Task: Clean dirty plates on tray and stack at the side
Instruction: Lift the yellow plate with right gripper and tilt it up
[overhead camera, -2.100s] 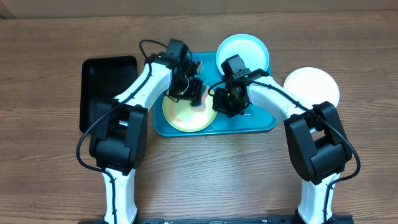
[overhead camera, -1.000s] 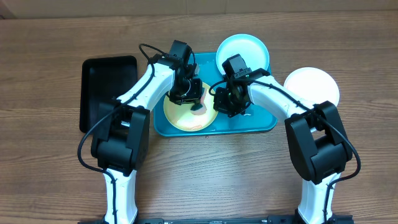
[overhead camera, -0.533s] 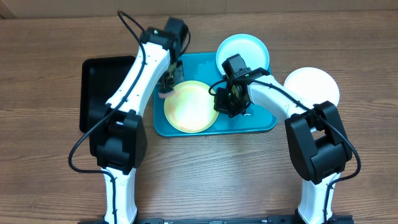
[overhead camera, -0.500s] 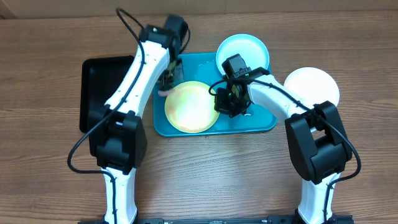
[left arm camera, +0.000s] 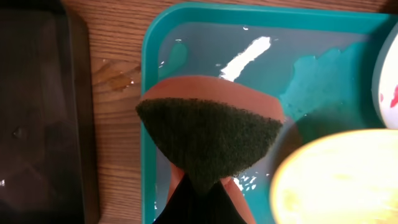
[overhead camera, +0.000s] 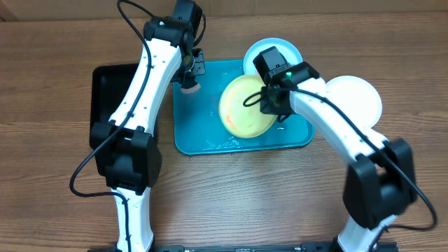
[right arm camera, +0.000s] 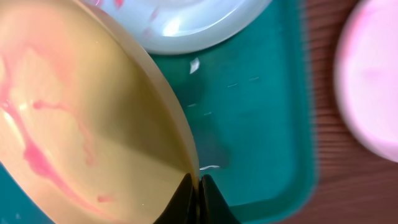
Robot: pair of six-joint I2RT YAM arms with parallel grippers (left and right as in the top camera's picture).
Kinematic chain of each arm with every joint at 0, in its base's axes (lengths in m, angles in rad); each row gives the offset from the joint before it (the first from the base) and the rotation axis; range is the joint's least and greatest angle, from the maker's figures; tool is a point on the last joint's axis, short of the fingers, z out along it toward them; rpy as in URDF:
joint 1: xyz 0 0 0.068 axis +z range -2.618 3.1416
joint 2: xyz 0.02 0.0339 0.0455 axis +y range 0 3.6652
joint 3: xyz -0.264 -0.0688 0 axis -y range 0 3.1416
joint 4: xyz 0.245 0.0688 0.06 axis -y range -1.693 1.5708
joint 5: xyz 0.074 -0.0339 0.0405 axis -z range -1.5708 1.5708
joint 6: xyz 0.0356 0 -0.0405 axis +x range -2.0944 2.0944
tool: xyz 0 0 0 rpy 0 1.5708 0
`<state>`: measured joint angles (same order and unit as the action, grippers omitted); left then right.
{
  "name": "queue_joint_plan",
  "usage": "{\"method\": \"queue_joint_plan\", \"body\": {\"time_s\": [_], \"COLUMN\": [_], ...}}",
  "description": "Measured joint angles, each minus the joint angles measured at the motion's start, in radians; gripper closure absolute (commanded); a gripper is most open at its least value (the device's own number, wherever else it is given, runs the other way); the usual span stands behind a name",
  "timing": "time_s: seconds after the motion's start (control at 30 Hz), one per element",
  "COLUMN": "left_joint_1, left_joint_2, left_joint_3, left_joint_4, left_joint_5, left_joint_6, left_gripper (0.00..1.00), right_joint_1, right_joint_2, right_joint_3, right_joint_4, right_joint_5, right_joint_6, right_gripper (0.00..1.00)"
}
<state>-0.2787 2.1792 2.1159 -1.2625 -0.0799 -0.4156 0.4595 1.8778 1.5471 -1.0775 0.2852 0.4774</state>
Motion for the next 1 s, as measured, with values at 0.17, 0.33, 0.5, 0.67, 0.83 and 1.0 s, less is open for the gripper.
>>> {"method": "queue_joint_plan", "body": {"time_s": [0.17,0.33,0.5,0.67,0.83,1.0], "left_joint_1": [-0.001,-0.001,-0.001,-0.001,-0.001,-0.001], "left_joint_2": [0.0,0.0,0.0,0.0,0.0,0.0], "left_joint_3": [-0.002,-0.002,-0.002,-0.002,-0.002,-0.002], "left_joint_4": [0.01,0.014,0.01,0.003,0.002,0.002], "left_joint_5": [0.014,0.017,0.017,0.017,0.017,0.017], "left_joint_6": [0.0,0.0,0.0,0.0,0.0,0.0], "left_gripper": [0.96,0.96,0.96,0.96,0.96,0.96], "right_joint_1": [0.066,0.167,0.271,0.344,0.368,0.368], "right_joint_2": [-0.071,-0.076,-0.076,-0.076,-0.076,-0.076], "right_joint_3": [0.005,0.005,0.005,0.005,0.005,0.005], "right_joint_4": [-0.076,-0.174,-0.282,-0.352,-0.398,-0.412], "right_joint_5": [0.285,0.543,0.769,0.92,1.004,1.031], "right_joint_6": [0.073,0.172,0.303,0.408,0.497,0.547], "right_gripper": [0.96,0.96,0.96,0.96,0.96,0.96]}}
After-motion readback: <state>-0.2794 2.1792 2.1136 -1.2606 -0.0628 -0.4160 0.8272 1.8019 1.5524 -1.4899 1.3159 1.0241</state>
